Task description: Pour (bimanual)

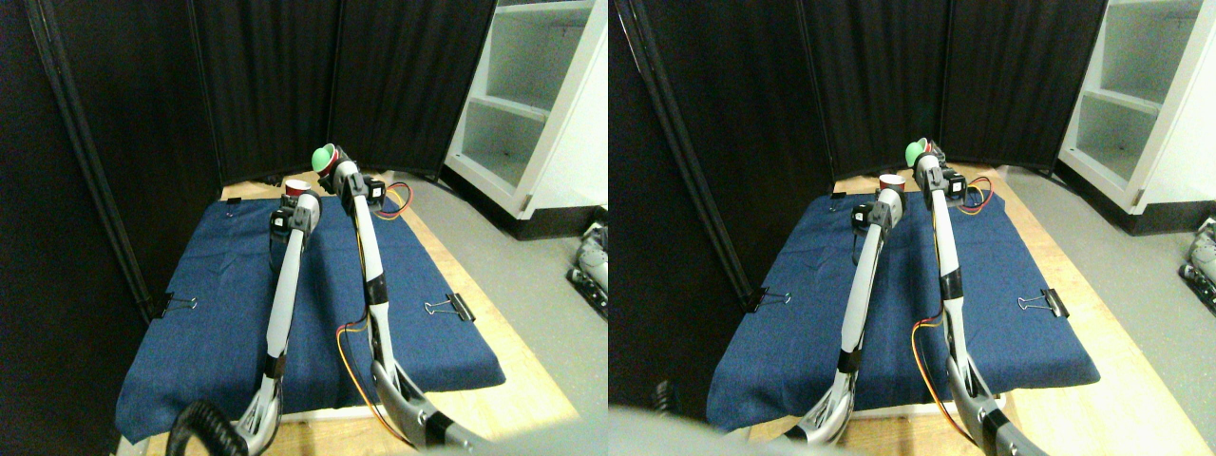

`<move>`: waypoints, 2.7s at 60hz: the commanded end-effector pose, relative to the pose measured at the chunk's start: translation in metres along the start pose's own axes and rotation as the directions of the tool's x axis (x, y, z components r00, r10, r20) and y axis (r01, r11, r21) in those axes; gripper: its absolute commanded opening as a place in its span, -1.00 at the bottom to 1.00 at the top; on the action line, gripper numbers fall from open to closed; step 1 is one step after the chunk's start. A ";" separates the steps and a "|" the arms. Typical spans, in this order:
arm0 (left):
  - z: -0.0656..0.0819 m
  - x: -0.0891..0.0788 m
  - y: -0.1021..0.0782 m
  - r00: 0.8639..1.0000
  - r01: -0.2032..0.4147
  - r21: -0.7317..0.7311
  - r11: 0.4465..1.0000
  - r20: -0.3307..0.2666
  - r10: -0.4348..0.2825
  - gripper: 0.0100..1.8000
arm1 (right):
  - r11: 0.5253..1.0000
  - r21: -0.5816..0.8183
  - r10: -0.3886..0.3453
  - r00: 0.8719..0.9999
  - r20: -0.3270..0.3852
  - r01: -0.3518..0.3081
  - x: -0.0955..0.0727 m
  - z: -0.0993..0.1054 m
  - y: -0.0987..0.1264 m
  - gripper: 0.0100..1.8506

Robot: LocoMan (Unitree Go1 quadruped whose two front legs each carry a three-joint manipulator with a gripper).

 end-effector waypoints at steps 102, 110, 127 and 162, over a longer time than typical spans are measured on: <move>-0.001 -0.006 -0.003 1.000 0.013 -0.013 1.000 -0.021 -0.013 -0.64 | 0.918 -0.369 0.133 0.989 -0.058 -0.145 -0.008 -0.008 0.029 -0.65; -0.001 -0.006 -0.003 1.000 0.014 -0.015 1.000 -0.019 -0.014 -0.64 | 0.897 -0.428 0.099 0.993 -0.060 -0.115 -0.009 -0.011 0.032 -0.65; 0.000 -0.005 -0.003 1.000 0.012 -0.032 0.999 -0.021 -0.013 -0.64 | 0.894 -0.441 0.060 0.997 -0.054 -0.078 -0.006 -0.011 0.033 -0.65; 0.001 -0.005 -0.005 1.000 0.011 -0.028 1.000 -0.025 -0.012 -0.64 | 0.866 -0.498 0.033 0.998 -0.050 -0.053 0.000 0.000 0.020 -0.65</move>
